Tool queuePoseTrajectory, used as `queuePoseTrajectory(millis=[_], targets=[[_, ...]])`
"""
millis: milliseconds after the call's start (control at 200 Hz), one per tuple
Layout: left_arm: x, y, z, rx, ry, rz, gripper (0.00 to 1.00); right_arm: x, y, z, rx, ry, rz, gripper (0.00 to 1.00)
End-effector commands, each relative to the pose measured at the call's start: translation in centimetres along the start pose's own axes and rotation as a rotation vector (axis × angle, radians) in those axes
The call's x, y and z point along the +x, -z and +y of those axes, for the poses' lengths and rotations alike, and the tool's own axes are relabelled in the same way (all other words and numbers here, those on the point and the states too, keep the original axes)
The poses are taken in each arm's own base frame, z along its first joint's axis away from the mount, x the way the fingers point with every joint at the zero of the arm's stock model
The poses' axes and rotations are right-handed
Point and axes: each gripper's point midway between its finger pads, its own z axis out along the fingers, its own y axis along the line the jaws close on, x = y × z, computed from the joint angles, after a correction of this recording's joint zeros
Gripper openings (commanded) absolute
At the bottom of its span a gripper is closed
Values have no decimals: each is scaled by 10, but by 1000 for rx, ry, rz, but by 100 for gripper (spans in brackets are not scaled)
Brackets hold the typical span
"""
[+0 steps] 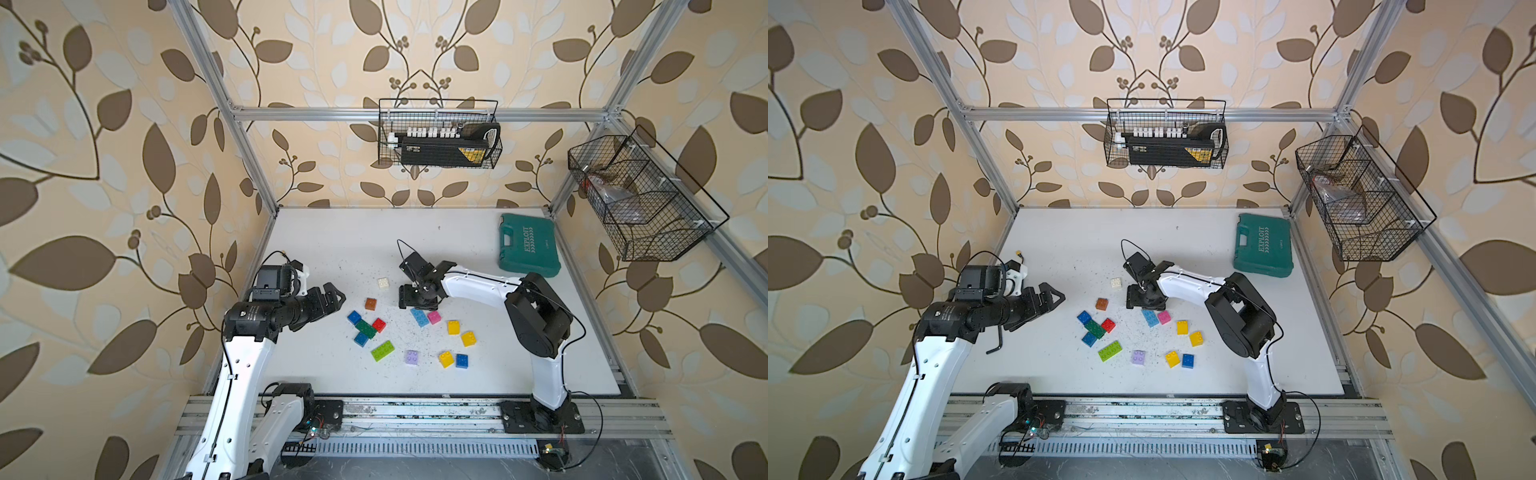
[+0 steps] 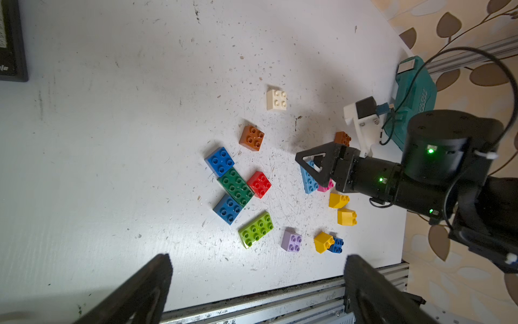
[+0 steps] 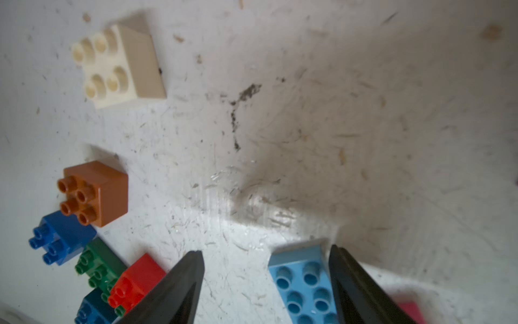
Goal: Assemble the number 1 with lego
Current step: Move the lego brick at the center of the board.
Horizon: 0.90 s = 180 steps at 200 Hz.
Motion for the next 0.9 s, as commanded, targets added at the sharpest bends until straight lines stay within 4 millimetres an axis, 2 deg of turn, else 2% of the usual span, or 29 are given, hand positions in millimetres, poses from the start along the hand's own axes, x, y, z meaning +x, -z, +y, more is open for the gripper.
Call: queuePoseTrajectory(millis=[0,210,390,490,605,725,795,895], targets=[[-1,2,-2,-1,-14,-9,99,8,-5,23,-35,29,15,74],[-1,2,-2,-1,-14,-11,99,23,1,43,-55,62,15,73],[-1,3,-2,2,-16,-14,99,31,8,41,-49,69,15,73],[-1,4,-2,3,-16,-15,99,27,24,39,-50,69,-15,72],[-1,4,-3,3,-18,-16,99,24,53,41,-65,76,-58,73],[-1,4,-3,4,-17,-18,99,36,68,41,-57,97,-46,73],[-1,4,-2,2,-17,-18,99,47,70,35,-17,117,-33,73],[-1,5,-2,2,-18,-21,99,63,74,16,44,87,-6,73]])
